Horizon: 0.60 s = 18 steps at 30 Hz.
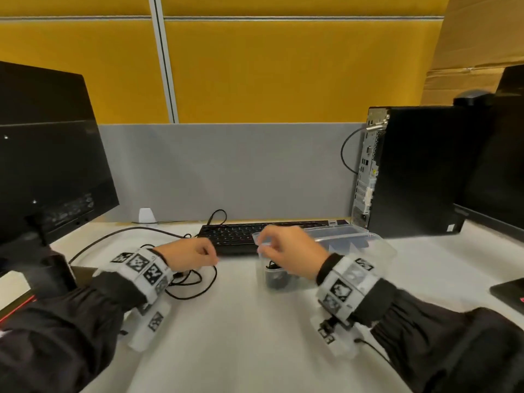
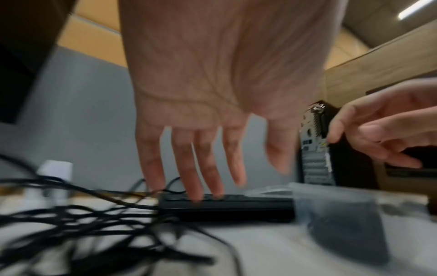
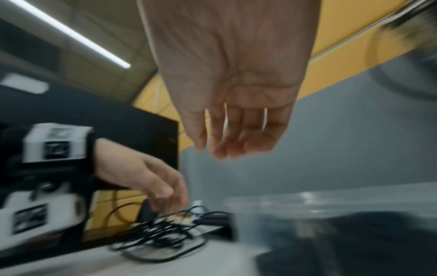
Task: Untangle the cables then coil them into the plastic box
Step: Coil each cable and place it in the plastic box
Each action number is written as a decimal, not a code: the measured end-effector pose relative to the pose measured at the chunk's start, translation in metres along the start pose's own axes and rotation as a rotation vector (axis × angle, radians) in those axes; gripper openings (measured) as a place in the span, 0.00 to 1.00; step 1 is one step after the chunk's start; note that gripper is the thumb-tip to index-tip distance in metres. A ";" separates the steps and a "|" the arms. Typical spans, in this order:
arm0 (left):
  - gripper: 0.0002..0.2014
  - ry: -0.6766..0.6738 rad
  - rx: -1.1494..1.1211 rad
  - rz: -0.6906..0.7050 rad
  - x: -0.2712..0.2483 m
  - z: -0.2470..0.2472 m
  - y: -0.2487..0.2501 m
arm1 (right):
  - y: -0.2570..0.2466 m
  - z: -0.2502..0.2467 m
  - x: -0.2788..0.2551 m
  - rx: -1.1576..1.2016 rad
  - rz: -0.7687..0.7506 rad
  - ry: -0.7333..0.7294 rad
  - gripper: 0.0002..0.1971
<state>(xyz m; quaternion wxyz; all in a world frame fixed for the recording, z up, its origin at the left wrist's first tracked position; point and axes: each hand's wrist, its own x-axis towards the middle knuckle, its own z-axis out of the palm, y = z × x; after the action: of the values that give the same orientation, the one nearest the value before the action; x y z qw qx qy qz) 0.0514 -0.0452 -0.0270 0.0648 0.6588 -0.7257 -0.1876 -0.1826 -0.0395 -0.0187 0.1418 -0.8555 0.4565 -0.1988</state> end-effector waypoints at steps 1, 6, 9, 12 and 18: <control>0.12 -0.060 0.068 -0.038 -0.006 -0.002 -0.005 | -0.012 0.010 0.007 -0.062 -0.026 -0.096 0.13; 0.26 -0.230 0.411 -0.118 -0.016 0.008 -0.014 | -0.049 0.054 0.049 -0.426 -0.060 -0.464 0.24; 0.22 -0.303 0.589 -0.096 -0.015 0.014 -0.016 | -0.060 0.078 0.067 -0.467 -0.105 -0.564 0.26; 0.14 -0.227 0.599 -0.055 -0.015 0.012 -0.022 | -0.063 0.091 0.073 -0.463 -0.123 -0.555 0.24; 0.11 0.180 -0.107 0.337 -0.022 -0.008 -0.021 | -0.051 0.057 0.068 -0.119 -0.262 -0.117 0.13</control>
<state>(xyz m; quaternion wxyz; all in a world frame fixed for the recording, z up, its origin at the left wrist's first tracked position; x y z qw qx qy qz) 0.0767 -0.0268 -0.0235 0.1949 0.5375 -0.8061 -0.1529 -0.0851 -0.0653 -0.0331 0.0898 -0.9249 0.3428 -0.1381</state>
